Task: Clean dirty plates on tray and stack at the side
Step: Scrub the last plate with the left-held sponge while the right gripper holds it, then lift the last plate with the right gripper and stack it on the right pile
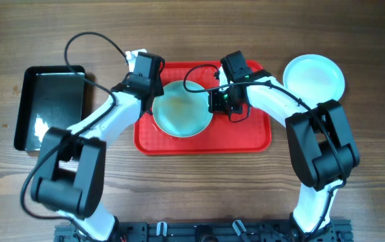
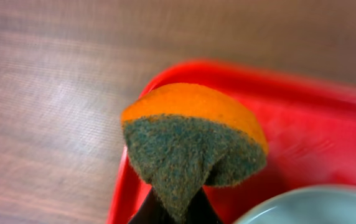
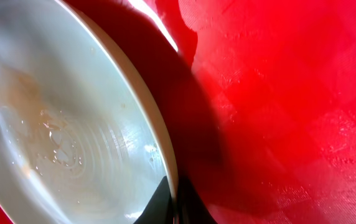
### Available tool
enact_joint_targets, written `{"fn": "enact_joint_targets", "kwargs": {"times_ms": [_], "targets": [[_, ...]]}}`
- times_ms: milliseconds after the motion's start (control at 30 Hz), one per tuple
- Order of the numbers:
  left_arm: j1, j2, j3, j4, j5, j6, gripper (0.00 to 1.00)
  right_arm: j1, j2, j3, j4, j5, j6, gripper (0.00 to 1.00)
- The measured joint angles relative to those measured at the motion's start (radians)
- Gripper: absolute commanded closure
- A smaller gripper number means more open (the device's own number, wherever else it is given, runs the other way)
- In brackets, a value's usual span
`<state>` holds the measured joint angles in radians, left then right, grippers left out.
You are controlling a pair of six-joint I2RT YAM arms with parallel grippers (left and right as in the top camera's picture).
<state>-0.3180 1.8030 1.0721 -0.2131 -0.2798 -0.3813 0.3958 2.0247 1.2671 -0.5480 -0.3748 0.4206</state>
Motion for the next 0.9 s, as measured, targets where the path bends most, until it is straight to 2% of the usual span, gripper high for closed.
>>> {"fn": "enact_joint_targets", "kwargs": {"times_ms": [67,133,200,300,367,467,533,733,900], "targets": [[0.008,-0.056,-0.001,0.028,0.056,-0.059,0.96,-0.002,0.000,0.006,-0.037,-0.003,-0.020,0.96],[0.041,-0.186,-0.001,0.037,0.182,-0.136,0.96,-0.002,-0.001,0.021,-0.090,0.001,-0.037,0.96],[0.087,-0.274,0.001,-0.008,0.272,-0.161,0.96,-0.002,-0.012,0.047,-0.163,0.028,-0.059,0.96],[0.168,-0.365,0.008,-0.197,0.359,-0.185,0.96,-0.002,-0.109,0.135,-0.283,0.140,-0.104,0.96],[0.189,-0.364,0.007,-0.324,0.385,-0.191,0.96,-0.002,-0.201,0.226,-0.349,0.231,-0.132,0.96],[0.189,-0.360,0.000,-0.426,0.407,-0.196,0.96,0.030,-0.341,0.301,-0.418,0.453,-0.175,0.96],[0.189,-0.359,-0.002,-0.436,0.410,-0.198,0.96,0.082,-0.390,0.309,-0.436,0.607,-0.189,0.96],[0.189,-0.359,-0.002,-0.452,0.413,-0.201,0.96,0.279,-0.402,0.308,-0.420,1.152,-0.374,0.96],[0.189,-0.359,-0.003,-0.460,0.413,-0.201,0.96,0.338,-0.402,0.308,-0.346,1.435,-0.531,0.96]]}}
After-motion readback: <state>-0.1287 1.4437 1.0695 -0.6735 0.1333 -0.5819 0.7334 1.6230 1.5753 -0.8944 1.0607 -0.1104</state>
